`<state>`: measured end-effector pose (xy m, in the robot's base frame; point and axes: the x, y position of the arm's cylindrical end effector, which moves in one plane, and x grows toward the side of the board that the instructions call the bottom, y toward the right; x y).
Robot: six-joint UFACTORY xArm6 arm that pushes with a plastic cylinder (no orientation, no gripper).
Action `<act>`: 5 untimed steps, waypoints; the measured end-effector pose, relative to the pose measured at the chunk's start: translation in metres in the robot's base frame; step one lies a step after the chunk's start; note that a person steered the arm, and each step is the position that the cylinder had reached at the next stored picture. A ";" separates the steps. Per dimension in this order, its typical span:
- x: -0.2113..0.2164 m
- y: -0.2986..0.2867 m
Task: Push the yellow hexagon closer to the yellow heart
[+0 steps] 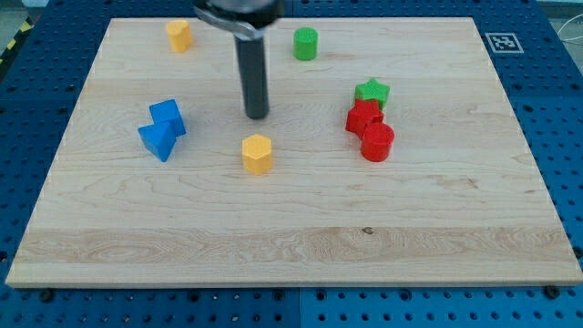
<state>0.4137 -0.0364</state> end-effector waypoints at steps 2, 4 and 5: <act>0.079 0.075; 0.091 0.027; 0.089 0.011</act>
<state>0.5028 -0.0256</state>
